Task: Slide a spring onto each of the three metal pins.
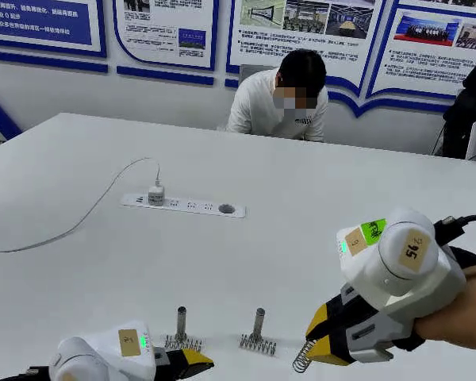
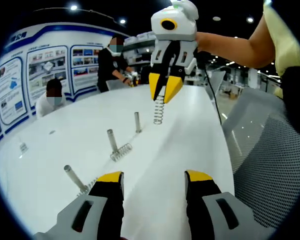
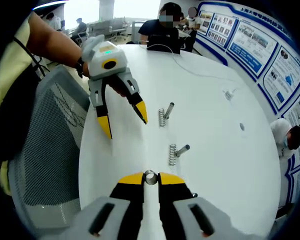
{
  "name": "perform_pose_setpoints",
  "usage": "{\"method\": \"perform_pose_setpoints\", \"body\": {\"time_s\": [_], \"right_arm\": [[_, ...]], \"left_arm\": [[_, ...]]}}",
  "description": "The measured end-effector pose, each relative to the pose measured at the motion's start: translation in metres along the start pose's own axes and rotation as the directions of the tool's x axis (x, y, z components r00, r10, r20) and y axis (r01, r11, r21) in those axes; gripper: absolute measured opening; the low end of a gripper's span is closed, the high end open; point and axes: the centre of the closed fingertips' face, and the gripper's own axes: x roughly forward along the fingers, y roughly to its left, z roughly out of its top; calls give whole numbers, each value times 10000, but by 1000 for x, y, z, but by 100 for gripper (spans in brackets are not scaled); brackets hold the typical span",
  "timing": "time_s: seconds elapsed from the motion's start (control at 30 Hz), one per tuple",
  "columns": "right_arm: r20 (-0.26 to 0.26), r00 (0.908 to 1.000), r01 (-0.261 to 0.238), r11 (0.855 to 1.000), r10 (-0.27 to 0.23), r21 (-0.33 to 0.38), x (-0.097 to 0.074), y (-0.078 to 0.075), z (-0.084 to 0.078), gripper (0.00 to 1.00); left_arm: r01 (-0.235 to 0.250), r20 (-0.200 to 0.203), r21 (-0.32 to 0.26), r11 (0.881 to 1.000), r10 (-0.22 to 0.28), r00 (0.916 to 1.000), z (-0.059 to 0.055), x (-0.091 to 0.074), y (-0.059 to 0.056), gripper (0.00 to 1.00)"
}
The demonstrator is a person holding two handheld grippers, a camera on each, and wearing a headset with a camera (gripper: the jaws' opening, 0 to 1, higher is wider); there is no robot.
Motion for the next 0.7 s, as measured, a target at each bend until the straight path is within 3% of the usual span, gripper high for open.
{"method": "perform_pose_setpoints", "body": {"time_s": [0.4, 0.7], "right_arm": [[-325, 9984, 475, 9988, -469, 155, -20, -25, -10, 12], [-613, 9948, 826, 9962, -808, 275, -32, -44, -20, 12]], "left_arm": [[-729, -20, -425, 9964, 729, 9973, -11, -16, 17, 55], [-992, -48, -652, 9929, 991, 9951, -16, -23, 22, 58]]}}
